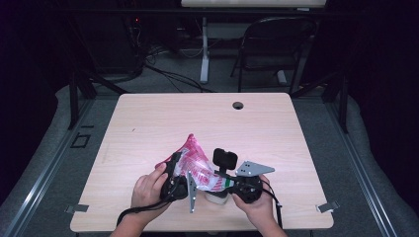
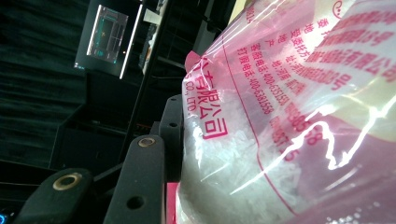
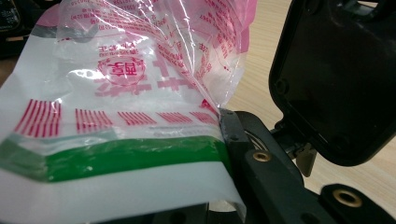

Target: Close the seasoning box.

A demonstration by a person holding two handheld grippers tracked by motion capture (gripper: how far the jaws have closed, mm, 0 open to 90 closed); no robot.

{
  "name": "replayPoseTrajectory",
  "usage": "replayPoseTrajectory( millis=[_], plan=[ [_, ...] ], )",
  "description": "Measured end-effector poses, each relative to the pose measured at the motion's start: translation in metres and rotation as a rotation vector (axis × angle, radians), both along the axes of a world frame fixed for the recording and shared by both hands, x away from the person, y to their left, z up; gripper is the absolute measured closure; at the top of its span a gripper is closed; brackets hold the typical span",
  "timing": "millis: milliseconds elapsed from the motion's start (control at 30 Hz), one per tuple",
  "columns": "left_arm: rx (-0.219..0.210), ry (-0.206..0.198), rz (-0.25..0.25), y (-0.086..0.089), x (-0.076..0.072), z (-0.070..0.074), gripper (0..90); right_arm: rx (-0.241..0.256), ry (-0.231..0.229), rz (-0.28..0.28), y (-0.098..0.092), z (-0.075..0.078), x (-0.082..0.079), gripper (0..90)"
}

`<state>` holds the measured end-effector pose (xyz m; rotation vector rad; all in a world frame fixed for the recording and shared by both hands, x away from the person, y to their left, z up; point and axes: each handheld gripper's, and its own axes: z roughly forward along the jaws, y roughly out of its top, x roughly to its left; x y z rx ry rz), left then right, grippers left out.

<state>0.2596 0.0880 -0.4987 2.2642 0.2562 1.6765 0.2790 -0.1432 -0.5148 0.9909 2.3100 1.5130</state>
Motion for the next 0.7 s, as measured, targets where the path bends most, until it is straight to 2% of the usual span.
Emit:
replayPoseTrajectory(
  millis=[433, 700],
  plan=[
    [-0.01, 0.008, 0.008, 0.0016, 0.001, -0.0009, 66.3, 0.003, -0.008, -0.001, -0.0006, 0.0026, -0.0006, 90.0],
    [-0.036, 0.027, 0.005, 0.0052, 0.0021, -0.0012, 66.3, 0.01, -0.017, -0.003, 0.0004, 0.0051, -0.0016, 90.0]
  ],
)
